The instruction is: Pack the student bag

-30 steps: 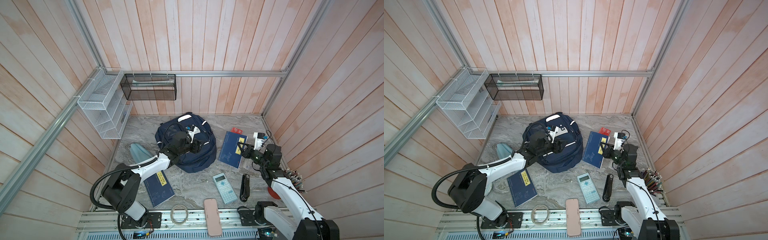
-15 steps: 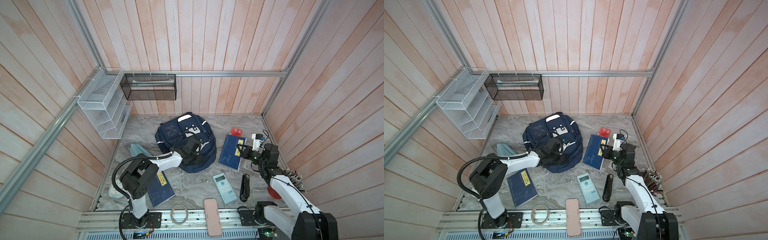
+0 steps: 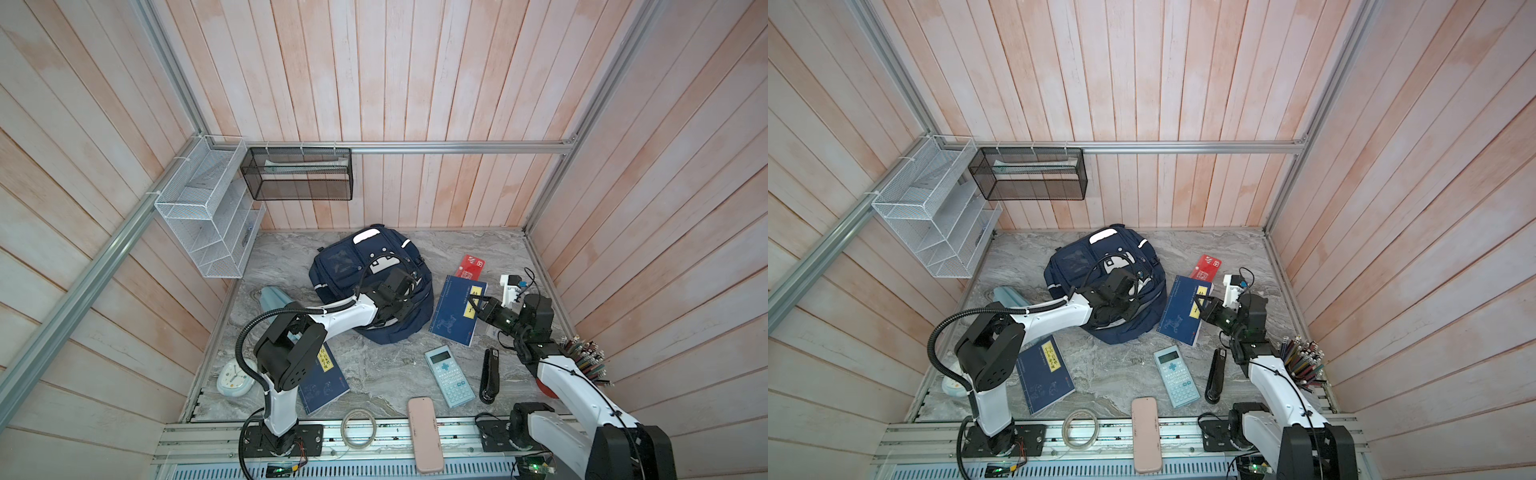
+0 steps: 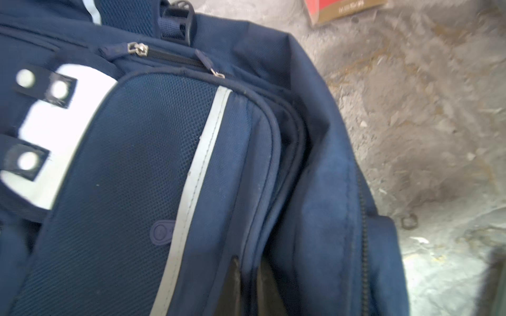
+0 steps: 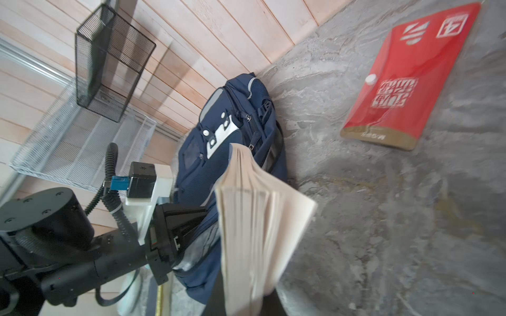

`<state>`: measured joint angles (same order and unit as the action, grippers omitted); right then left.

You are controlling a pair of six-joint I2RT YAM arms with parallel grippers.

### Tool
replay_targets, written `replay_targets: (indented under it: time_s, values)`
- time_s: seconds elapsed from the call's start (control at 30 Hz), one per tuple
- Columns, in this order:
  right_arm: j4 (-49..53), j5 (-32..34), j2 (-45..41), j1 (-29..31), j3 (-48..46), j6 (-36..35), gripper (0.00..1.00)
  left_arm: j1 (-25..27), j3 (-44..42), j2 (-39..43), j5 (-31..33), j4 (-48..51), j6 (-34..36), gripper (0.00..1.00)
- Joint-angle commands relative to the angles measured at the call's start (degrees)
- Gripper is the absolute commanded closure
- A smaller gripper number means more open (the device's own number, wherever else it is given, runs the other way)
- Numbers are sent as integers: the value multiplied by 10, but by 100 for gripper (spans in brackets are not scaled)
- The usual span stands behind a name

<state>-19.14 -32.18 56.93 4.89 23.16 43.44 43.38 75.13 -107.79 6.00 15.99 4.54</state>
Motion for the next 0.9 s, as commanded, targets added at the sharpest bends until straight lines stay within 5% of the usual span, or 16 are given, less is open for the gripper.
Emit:
replay_targets:
  time_s: [0.0,0.13,0.43,0.87]
  values:
    - [-96,30,-8,57,-3,122,100,-9,54,47,-3,23,-7,100]
    - [-129,117,15,130,7,163,100,-13,89,58,-5,45,-15,100]
    - [-356,208,164,163,-57,278,100,-54,142,97,-69,58,-68,100]
    - [-460,335,581,270,284,312,100,-61,144,114,-95,50,-74,100]
